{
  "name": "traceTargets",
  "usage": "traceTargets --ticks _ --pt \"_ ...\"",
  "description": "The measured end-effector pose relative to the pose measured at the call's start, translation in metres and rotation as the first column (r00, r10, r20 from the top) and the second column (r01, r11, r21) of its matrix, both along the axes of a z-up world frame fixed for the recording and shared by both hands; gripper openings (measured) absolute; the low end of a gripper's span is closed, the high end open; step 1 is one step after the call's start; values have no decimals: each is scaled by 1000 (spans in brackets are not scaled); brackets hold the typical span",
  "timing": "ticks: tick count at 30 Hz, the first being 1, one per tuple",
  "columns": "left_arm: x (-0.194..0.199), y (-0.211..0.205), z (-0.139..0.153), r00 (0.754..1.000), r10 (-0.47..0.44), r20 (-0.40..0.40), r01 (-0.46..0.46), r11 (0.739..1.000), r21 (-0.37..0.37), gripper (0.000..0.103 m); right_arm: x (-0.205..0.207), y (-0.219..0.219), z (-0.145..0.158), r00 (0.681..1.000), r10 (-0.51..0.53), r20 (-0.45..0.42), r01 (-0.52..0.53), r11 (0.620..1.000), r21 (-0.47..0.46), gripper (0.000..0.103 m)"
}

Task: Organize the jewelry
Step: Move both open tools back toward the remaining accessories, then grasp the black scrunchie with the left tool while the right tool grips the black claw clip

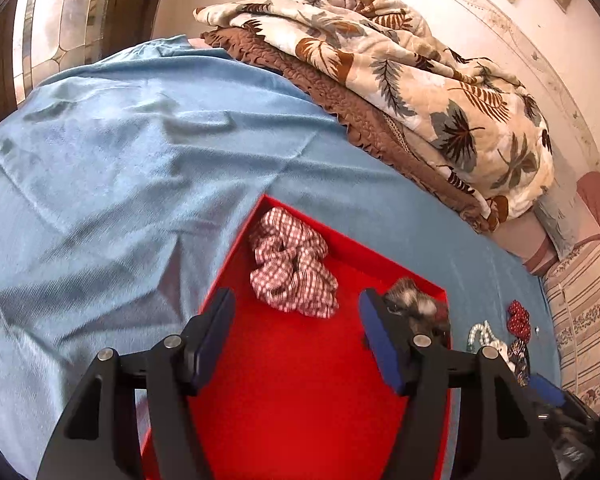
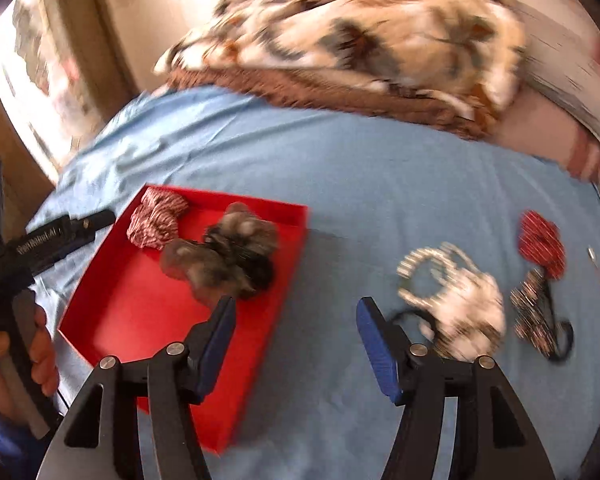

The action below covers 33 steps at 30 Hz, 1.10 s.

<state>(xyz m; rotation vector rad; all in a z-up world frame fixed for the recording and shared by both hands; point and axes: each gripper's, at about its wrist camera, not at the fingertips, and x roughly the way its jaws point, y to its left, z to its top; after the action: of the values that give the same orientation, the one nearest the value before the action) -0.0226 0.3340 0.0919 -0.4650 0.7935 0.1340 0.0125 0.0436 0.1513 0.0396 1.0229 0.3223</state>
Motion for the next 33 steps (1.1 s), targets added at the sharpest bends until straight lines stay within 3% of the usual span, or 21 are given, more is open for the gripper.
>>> traceTargets --ticks 4,9,13,17,20,24,33 --pt "-17 -17 6 999 7 33 -9 999 50 64 -32 -66 3 994 -111 1 111 993 47 72" --pt "-46 -55 17 996 -27 82 15 990 143 65 -61 -150 1 978 -206 17 207 978 -13 72" --pt "-70 -91 15 994 -97 55 86 981 171 69 -75 -222 -4 946 -323 33 324 945 -36 74" --pt "-83 -139 22 977 -209 28 199 957 211 69 -75 -269 -17 915 -402 23 402 916 5 74" --pt "-78 -178 31 956 -294 13 282 927 248 69 -69 -282 -27 910 -414 16 413 910 40 74" --pt "-53 -218 29 933 -359 -34 358 912 198 69 -51 -271 -37 928 -372 16 369 924 96 74" --pt "13 -264 -5 911 -392 -125 411 885 218 64 -2 -242 -53 966 -257 32 253 963 91 74"
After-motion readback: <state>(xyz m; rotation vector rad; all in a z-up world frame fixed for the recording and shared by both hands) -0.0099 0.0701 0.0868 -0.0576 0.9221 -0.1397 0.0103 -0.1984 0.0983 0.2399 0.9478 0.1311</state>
